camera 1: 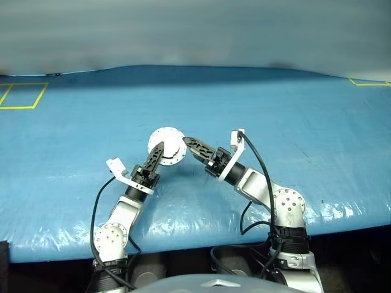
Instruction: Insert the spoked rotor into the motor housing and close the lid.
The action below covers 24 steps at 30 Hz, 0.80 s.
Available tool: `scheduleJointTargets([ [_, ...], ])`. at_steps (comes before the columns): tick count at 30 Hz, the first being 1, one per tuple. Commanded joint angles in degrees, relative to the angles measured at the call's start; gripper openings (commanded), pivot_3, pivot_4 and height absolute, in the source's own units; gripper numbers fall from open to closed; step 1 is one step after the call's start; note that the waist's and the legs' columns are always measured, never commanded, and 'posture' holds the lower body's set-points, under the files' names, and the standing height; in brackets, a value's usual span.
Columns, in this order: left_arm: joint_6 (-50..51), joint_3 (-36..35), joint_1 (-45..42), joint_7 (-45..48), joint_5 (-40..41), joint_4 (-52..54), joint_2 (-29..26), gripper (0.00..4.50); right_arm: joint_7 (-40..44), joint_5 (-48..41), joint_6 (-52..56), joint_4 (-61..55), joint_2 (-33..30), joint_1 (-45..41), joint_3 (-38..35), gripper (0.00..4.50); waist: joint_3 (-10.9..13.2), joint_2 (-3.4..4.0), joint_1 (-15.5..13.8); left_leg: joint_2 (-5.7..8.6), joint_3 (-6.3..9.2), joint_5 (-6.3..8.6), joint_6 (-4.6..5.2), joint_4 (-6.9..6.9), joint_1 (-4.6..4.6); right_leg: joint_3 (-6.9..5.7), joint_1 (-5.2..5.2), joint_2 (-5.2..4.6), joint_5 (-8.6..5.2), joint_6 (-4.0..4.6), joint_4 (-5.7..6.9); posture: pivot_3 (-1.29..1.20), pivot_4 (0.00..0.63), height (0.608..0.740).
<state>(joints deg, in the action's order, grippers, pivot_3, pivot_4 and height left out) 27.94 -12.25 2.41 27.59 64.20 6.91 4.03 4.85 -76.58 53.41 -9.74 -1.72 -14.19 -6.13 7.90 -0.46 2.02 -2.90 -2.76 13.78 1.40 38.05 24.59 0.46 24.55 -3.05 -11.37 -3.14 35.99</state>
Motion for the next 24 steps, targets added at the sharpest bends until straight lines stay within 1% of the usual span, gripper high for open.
scheduleJointTargets([
  [1, -5.55, -1.97, -2.74, -1.78, -1.92, 0.47, 2.50, 2.60, 1.41, 4.92, -5.20, -2.74, 0.48, -0.50, -0.20, 4.46, 0.01, -0.01, -0.05, 0.00, -0.01, 0.00, 0.00, 0.00, 0.01, 0.00, 0.00, 0.00, 0.00, 0.00, 0.00, 0.00, 0.150, 0.740],
  [4, -10.93, -4.71, -5.48, -6.97, -4.04, -1.72, 4.06, 2.60, 1.97, 9.38, -8.21, -2.45, 0.10, -0.47, -0.10, 4.46, 0.08, -0.13, -0.31, 0.00, -0.01, 0.00, 0.00, 0.02, 0.01, -0.01, 0.00, 0.02, 0.00, 0.00, 0.00, 0.00, 0.150, 0.740],
  [8, -13.34, -7.65, -10.81, -15.48, -3.70, -5.15, 4.19, 2.60, 2.25, 13.20, -9.99, -2.25, -0.81, -0.18, -0.25, 4.46, 0.11, -0.19, -0.53, -0.01, -0.03, 0.00, 0.00, 0.04, 0.02, 0.01, -0.01, 0.04, 0.03, -0.03, 0.00, 0.00, 0.150, 0.740],
  [10, -14.82, -8.65, -14.05, -19.20, -4.65, -7.29, 4.20, 2.60, 3.10, 14.12, -10.44, -2.72, -1.20, 0.17, -0.35, 4.46, 0.16, -0.29, -1.05, 0.01, -0.02, 0.00, 0.00, 0.06, 0.08, 0.00, -0.01, 0.04, 0.08, -0.12, -0.01, 0.00, 0.150, 0.740],
  [13, -14.00, -9.37, -18.44, -24.74, -5.36, -11.04, 3.72, 2.60, 2.92, 15.15, -10.62, -2.65, -1.45, 0.34, -0.72, 4.46, 0.19, -0.33, -1.60, 0.09, 0.02, -0.01, 0.00, 0.10, 0.14, 0.00, -0.04, 0.03, 0.24, -0.39, -0.08, 0.00, 0.150, 0.740],
  [17, -16.50, -10.83, -24.66, -32.42, -10.22, -17.68, 3.39, 2.60, 2.49, 15.77, -10.51, -2.36, -1.42, 0.23, -1.44, 4.46, 0.21, -0.37, -1.50, 0.24, 0.01, 0.01, 0.04, 0.14, 0.18, 0.09, -0.09, -0.05, 0.31, -0.51, -0.17, 0.00, 0.150, 0.740],
  [20, -17.85, -11.62, -26.55, -34.74, -13.15, -21.02, 2.95, 2.60, 2.49, 16.36, -10.61, -2.58, -1.20, 0.34, -1.38, 4.46, 0.21, -0.37, -1.33, 0.24, 0.01, 0.00, 0.05, 0.14, 0.16, 0.09, -0.09, -0.05, 0.32, -0.53, -0.15, 0.00, 0.150, 0.740],
  [23, -21.04, -13.03, -25.64, -38.07, -16.65, -21.12, 3.09, 3.38, 2.52, 16.96, -10.53, -2.64, -0.88, 0.74, -1.46, 4.50, 0.20, -0.36, -1.01, 0.20, 0.02, 0.00, 0.04, 0.09, 0.08, 0.09, -0.09, 0.00, 0.31, -0.51, -0.11, 0.00, 0.150, 0.740],
  [24, -22.09, -13.52, -25.04, -38.79, -17.53, -20.47, 3.10, 3.72, 2.47, 17.00, -10.36, -2.59, -0.80, 0.81, -1.55, 4.50, 0.20, -0.36, -0.97, 0.19, 0.02, 0.00, 0.04, 0.07, 0.06, 0.09, -0.09, 0.01, 0.31, -0.51, -0.10, 0.00, 0.150, 0.740],
])
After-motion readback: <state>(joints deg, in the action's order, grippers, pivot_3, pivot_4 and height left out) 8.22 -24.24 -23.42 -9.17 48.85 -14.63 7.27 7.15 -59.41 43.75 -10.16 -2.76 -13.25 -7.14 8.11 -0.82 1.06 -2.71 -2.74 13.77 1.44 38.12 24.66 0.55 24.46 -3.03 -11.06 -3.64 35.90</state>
